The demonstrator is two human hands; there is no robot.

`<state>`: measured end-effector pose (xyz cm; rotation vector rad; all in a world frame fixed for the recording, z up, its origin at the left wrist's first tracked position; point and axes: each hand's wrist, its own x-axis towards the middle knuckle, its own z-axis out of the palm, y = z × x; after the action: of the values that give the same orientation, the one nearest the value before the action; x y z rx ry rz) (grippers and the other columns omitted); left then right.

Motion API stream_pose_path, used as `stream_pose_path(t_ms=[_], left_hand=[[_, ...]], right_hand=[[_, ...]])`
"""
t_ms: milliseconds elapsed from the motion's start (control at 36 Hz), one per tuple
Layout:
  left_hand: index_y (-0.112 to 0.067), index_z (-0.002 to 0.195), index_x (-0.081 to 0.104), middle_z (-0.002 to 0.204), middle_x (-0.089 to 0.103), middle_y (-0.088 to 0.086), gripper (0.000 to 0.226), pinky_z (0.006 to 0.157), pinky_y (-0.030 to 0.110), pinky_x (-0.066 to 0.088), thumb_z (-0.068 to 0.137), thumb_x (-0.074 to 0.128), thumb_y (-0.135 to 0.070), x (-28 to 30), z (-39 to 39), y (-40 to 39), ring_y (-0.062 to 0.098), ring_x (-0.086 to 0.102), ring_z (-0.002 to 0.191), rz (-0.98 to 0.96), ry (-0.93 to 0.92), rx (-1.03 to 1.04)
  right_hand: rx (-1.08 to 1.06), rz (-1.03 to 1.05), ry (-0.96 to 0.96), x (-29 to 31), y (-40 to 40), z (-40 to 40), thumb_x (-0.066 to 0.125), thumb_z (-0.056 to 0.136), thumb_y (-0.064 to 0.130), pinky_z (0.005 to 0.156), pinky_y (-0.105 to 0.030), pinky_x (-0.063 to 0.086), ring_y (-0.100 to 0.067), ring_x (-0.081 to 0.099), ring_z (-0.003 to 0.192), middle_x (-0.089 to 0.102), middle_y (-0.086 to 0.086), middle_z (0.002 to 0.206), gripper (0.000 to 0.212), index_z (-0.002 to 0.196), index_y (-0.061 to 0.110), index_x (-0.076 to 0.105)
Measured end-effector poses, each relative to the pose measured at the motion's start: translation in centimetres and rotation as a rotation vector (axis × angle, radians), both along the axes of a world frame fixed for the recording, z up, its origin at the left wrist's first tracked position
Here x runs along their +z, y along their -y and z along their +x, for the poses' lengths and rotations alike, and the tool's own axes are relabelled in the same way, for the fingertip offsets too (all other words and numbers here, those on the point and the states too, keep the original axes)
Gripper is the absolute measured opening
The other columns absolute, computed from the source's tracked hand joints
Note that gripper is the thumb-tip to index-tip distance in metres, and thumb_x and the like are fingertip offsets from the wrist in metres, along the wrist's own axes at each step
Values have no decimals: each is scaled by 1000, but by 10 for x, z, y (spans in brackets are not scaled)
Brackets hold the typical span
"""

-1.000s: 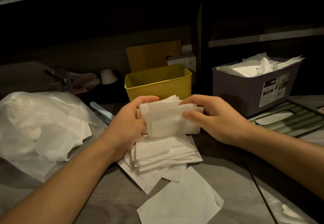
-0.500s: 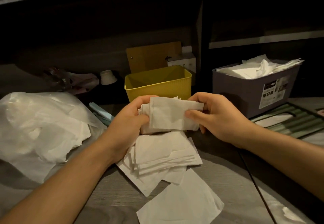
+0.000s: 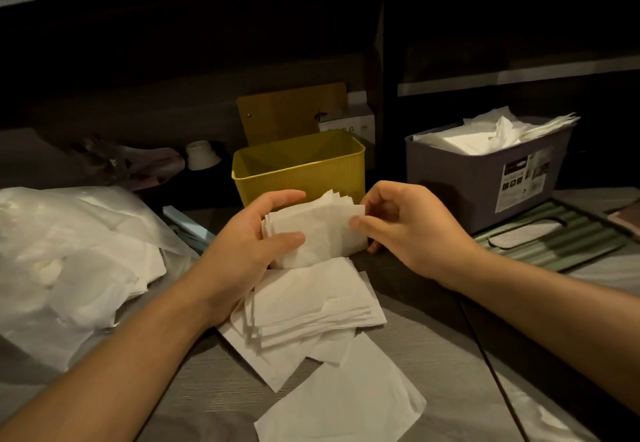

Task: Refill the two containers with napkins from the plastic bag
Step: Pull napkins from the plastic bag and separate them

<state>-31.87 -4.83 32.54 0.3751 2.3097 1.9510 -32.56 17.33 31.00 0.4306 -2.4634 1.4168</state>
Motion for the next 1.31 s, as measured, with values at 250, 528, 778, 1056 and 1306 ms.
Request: stream_pose_path(t_ms=[250, 528, 778, 1056, 1306], left_hand=[[-44, 126, 57, 119, 66, -4, 55, 74, 33, 62, 89, 69, -6, -3, -2, 2, 17, 72, 97, -14, -10, -34], [-46, 134, 52, 120, 66, -5, 65, 70, 30, 61, 94, 60, 4, -2, -1, -1, 13, 73, 95, -69, -51, -33], [-49, 131, 52, 126, 62, -9, 65, 80, 38, 63, 93, 63, 2, -2, -2, -5, 22, 68, 108, -72, 18, -24], [-50, 124, 54, 119, 67, -15, 53, 80, 21, 59, 98, 59, -4, -1, -4, -4, 7, 65, 110, -91, -164, 99], [-58, 142, 28, 126, 46, -22, 85, 69, 15, 58, 91, 69, -4, -5, -5, -12, 8, 57, 107, -274, -144, 20]], right_hand=[[5, -124, 0, 0, -2, -1, 73, 90, 23, 63, -13, 48, 1, 62, 70, 68, 7, 79, 5, 89, 23, 67], [141, -118, 118, 6, 3, 0, 77, 87, 18, 81, -14, 56, 0, 55, 116, 52, 16, 130, 73, 143, 38, 35], [182, -93, 97, 7, 2, 4, 68, 91, 3, 89, -33, 60, -13, 61, 113, 60, 9, 121, 52, 132, 34, 55], [116, -94, 86, 10, 13, 8, 48, 97, -7, 90, -12, 48, -8, 48, 124, 48, 16, 125, 67, 140, 43, 41], [137, 0, 140, 17, 19, 16, 43, 95, -13, 114, -27, 31, -13, 27, 145, 31, 14, 155, 82, 152, 43, 24]])
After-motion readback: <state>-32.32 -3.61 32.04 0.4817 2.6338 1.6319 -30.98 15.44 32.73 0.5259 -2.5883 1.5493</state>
